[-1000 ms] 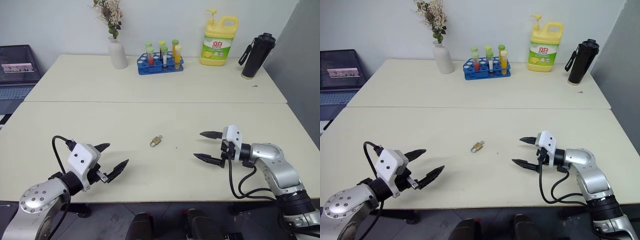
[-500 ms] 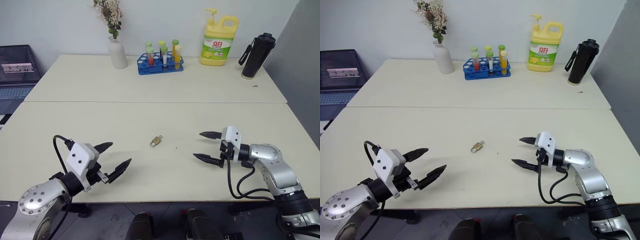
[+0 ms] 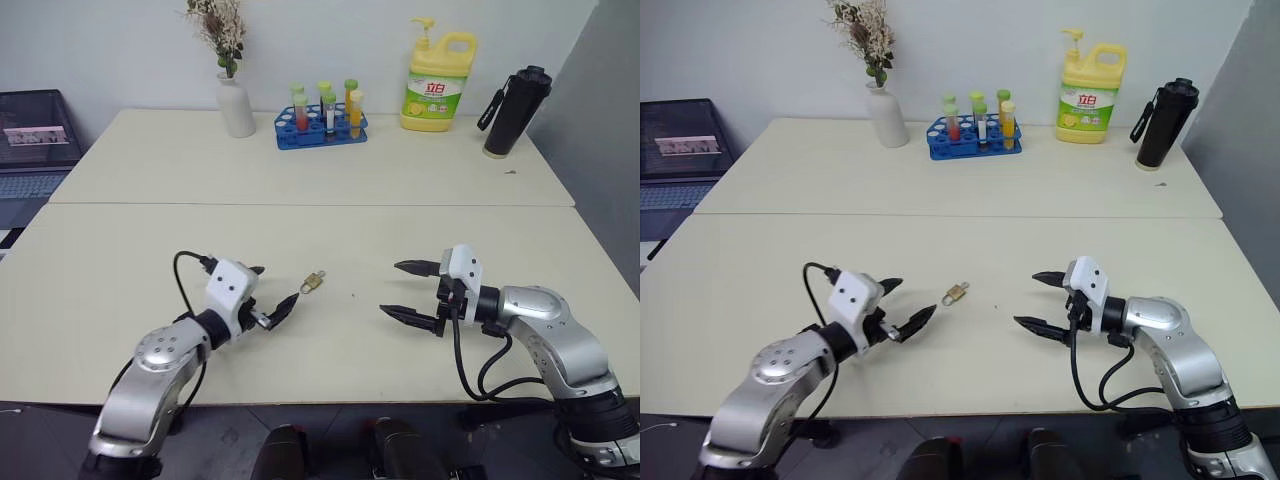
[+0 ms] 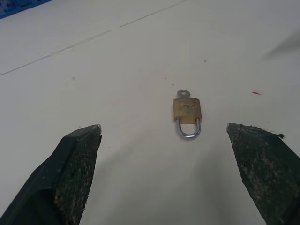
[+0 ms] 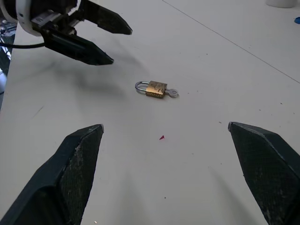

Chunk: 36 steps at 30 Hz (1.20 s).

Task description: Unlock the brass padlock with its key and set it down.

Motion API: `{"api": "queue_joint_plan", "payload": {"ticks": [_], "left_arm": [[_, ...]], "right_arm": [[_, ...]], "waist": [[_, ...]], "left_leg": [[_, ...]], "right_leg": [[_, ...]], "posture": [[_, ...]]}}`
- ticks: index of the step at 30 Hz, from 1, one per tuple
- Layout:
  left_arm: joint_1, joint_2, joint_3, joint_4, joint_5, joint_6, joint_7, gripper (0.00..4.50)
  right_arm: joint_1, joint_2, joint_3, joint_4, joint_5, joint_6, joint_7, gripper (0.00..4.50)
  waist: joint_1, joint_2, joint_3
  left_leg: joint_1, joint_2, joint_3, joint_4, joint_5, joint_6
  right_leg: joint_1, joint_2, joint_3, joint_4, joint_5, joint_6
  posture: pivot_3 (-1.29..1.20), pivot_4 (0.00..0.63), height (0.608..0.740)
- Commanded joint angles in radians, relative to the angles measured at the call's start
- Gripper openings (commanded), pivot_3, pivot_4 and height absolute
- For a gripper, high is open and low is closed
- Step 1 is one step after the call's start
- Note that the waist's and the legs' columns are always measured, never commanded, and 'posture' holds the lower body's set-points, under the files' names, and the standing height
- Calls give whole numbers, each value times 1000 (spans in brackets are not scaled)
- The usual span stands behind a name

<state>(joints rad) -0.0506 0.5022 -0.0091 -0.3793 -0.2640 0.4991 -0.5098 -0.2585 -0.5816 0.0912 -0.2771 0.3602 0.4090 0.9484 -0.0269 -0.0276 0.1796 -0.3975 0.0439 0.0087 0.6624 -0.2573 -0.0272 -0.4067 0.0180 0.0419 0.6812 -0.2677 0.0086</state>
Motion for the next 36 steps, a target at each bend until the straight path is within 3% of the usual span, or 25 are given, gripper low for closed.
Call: {"api": "queue_joint_plan", "payload": {"ticks": [1,10,20,23,32,36], "left_arm": [[-61,-30,-64,51,39,-8,7,4492],[-184,-76,-129,224,92,-23,-5,4492],[-232,-120,-167,269,107,42,-21,4492],[-238,-124,-159,278,111,60,-12,3946],[-231,-104,-148,284,111,119,-21,1013],[-216,-95,-150,268,102,123,-42,966]], "right_arm": [[-9,-5,-13,-74,24,23,-21,4500],[19,-9,1,-115,27,37,-39,4500],[36,-6,4,-142,33,43,-43,4500],[38,-6,3,-148,35,46,-44,4500],[27,-1,4,-161,36,57,-55,4500],[23,2,6,-166,38,62,-64,4500]], "waist": [[-1,0,0],[-1,0,0],[-1,0,0],[-1,0,0],[-1,0,0],[-1,0,-1]], "left_leg": [[0,0,0,0,0,0],[0,0,-1,0,0,0],[-1,-1,-1,0,0,0],[0,-1,-1,0,0,0],[0,-1,-1,0,0,0],[0,-1,-1,0,0,0]], "right_leg": [[0,0,0,0,0,0],[0,0,-1,0,0,0],[0,0,-1,0,0,0],[0,0,-1,0,0,0],[0,0,-1,0,0,0],[0,0,-1,0,0,0]], "posture": [[0,150,740],[0,150,740],[0,150,740],[0,150,740],[0,150,740],[0,150,740]]}}
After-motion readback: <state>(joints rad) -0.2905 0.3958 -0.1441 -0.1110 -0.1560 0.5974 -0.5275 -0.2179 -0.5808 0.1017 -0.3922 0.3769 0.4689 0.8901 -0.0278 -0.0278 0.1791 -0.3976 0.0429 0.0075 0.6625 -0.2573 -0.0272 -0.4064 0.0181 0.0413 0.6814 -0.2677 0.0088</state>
